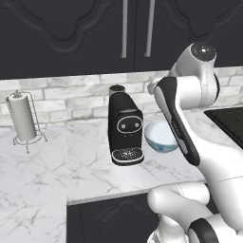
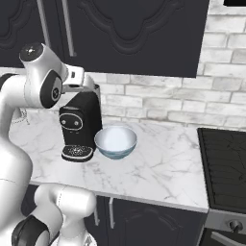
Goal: Open the cabinet. Pick the kiwi and pear from the cabinet and place them into the bowl. Then close the cabinet.
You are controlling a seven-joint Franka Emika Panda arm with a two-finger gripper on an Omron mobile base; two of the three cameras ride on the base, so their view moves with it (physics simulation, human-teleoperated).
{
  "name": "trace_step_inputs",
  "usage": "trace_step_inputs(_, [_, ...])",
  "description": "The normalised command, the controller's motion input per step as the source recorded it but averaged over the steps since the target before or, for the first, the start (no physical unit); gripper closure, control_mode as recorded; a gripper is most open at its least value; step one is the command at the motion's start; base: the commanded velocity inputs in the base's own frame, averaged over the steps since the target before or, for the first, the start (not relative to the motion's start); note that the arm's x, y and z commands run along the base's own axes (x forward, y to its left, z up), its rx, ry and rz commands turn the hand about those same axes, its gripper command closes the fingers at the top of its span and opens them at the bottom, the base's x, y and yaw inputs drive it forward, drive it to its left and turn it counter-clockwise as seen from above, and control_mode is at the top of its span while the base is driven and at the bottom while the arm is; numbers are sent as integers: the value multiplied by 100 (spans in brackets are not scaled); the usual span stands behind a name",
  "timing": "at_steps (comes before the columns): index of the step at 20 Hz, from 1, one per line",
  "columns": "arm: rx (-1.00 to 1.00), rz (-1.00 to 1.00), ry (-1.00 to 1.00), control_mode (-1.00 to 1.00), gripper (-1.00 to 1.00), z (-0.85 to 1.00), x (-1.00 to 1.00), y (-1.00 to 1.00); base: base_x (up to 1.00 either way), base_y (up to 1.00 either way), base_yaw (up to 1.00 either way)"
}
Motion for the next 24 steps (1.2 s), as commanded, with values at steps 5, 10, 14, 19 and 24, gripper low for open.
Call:
trace_step_inputs(5, [2,0,-7,-100,-100,43,-26,0,0,0,0])
trace_step_inputs(10, [0,0,-24,-100,-100,32,-10,8,0,0,0])
trace_step_inputs(14, [2,0,-28,-100,-100,38,-2,15,0,0,0])
trace_step_inputs(19, [3,0,-19,-100,-100,38,0,29,0,0,0])
trace_step_inputs(24, [6,-2,-7,-100,-100,48,0,13,0,0,0])
